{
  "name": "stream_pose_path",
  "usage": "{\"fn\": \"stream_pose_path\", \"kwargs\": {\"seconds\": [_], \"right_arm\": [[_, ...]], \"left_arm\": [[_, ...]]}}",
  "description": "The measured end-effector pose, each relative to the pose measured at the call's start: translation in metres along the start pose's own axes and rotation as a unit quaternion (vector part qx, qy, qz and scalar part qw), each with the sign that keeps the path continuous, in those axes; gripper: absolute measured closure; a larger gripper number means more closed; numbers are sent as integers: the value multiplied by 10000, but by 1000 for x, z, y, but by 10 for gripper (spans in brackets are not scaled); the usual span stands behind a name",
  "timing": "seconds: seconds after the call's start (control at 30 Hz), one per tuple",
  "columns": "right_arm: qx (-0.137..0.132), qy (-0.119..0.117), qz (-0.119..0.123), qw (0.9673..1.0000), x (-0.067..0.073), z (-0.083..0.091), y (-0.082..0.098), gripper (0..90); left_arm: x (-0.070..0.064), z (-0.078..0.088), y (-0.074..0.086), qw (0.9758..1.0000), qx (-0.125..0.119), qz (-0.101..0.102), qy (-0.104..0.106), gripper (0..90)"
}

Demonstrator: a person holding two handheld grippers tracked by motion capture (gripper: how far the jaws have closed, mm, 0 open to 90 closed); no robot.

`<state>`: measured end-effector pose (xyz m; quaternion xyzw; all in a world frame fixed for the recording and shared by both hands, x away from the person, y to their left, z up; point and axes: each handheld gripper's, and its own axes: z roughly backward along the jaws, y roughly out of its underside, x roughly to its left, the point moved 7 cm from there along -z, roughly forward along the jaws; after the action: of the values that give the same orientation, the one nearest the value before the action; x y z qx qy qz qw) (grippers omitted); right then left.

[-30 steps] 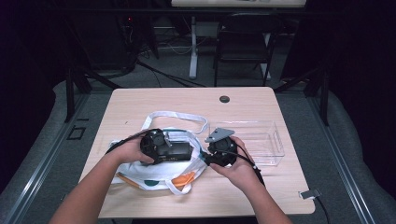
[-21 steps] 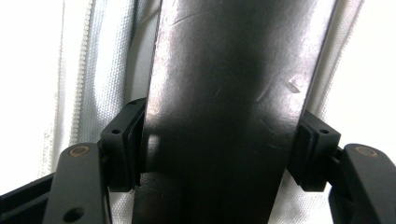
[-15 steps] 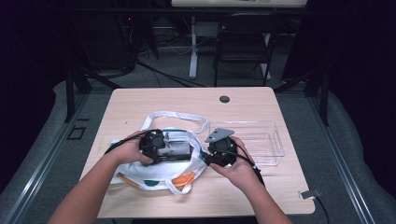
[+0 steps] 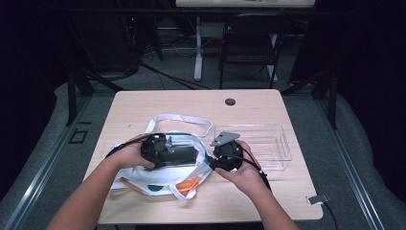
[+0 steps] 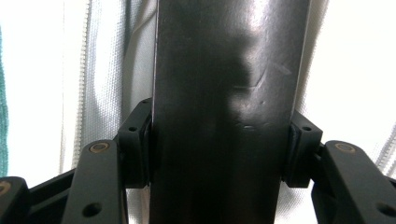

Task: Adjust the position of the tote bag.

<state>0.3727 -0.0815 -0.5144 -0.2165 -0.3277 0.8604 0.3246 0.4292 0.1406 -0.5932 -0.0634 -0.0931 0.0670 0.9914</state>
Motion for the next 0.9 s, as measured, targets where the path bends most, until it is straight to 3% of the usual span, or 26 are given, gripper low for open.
{"fn": "stream_pose_path", "kwargs": {"seconds": [0.37,0.9], "right_arm": [[24,-19,0,10000,0,-1,1,401],[10,-42,-3,10000,1,-1,1,401]], "left_arm": [[0,2,0,9999,-21,-137,-41,420],[-1,12,6,9999,-162,-55,19,423]]}}
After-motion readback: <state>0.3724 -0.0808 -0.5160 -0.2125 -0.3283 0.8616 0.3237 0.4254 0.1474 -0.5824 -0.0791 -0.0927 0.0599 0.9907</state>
